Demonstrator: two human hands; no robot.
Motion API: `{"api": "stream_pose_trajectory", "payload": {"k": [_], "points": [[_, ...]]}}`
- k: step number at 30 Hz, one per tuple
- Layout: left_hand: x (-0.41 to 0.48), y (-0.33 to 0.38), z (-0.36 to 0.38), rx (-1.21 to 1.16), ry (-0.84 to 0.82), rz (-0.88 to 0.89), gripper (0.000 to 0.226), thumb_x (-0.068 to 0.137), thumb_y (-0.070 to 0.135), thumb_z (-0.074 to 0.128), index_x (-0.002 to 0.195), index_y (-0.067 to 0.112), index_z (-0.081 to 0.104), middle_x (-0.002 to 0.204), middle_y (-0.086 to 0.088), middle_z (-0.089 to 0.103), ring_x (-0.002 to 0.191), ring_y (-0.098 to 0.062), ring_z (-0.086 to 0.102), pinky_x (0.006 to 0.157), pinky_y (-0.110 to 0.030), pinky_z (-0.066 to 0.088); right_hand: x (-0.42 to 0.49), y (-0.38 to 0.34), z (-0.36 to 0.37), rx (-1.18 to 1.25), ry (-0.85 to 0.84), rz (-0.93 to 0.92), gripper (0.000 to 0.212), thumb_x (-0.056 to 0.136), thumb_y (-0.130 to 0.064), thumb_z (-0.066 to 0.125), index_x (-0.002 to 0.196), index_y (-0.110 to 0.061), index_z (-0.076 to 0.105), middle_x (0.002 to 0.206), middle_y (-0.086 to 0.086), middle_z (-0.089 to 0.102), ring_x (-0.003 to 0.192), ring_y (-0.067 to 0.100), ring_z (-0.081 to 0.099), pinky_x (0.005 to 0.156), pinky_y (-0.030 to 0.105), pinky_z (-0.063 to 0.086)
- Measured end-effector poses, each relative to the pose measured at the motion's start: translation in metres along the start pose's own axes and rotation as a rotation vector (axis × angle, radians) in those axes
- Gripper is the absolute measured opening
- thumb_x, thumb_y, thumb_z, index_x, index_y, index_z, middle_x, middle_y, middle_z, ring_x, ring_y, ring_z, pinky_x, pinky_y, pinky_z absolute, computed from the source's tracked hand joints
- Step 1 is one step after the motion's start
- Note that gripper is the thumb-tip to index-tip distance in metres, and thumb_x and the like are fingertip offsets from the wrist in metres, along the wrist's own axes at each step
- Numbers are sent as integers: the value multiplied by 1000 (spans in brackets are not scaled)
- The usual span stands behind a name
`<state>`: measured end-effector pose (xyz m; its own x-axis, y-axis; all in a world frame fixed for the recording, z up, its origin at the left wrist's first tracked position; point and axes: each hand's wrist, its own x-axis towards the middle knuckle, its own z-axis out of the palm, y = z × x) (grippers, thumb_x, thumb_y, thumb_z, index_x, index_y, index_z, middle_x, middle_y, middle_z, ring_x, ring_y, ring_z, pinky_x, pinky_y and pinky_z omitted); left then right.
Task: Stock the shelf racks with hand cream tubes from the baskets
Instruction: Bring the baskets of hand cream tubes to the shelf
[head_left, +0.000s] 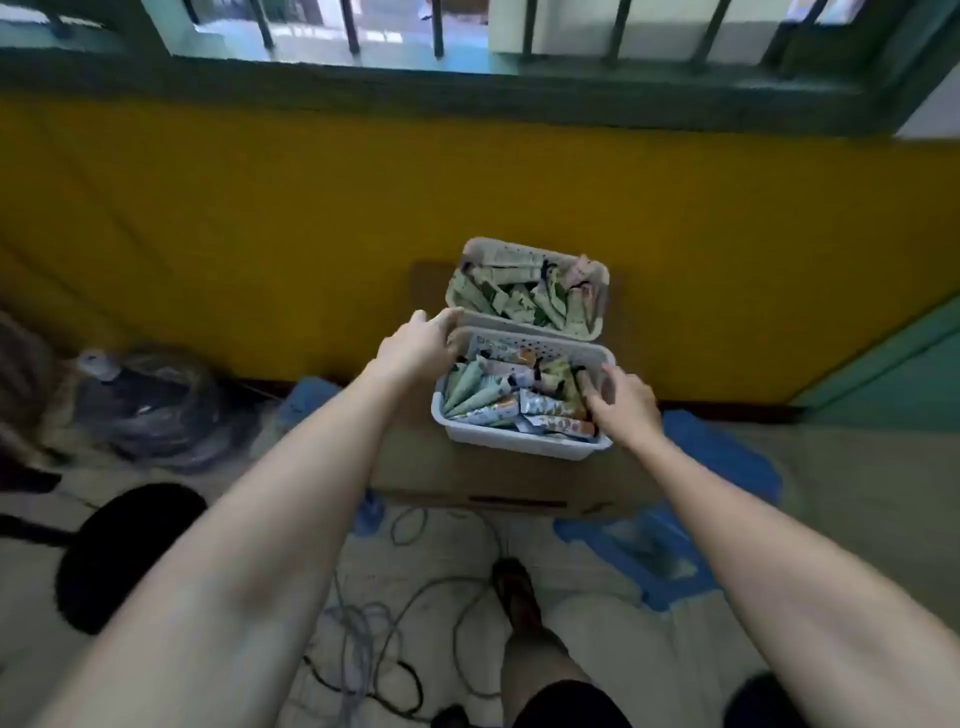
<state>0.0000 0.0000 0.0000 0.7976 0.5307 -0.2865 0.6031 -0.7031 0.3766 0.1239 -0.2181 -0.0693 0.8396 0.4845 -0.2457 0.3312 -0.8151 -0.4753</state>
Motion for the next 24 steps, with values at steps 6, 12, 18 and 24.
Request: {"api": "stream_pose_trajectory", "payload": {"k": [6,12,18,24], "points": [[50,-17,56,-75,-123,-207,50,97,34,38,144,30,24,136,-21,35,109,-38,52,92,-43,46,33,21,33,145,87,81,49,96,-33,44,141,-19,35,130,13,48,119,31,43,95,39,36],[68,-19,95,-252,29,-295,48,95,27,39,142,30,29,130,-14,49,112,-33,52,91,-45,46,41,27,36,298,108,198,55,96,-39,44,145,-18,30,141,7,40,129,22,36,102,32,32],[60,-15,113,-408,218,-332,47,98,25,38,144,26,29,136,-5,48,119,-21,49,85,-26,37,41,31,37,388,40,251,56,96,-39,44,147,-22,25,139,4,38,127,17,38,89,17,29],[50,-12,117,-559,352,-402,42,96,18,41,138,22,40,131,-6,50,114,-14,48,81,-12,30,41,23,34,497,118,246,57,91,-42,47,142,-20,34,142,-4,41,131,15,39,108,41,37]]}}
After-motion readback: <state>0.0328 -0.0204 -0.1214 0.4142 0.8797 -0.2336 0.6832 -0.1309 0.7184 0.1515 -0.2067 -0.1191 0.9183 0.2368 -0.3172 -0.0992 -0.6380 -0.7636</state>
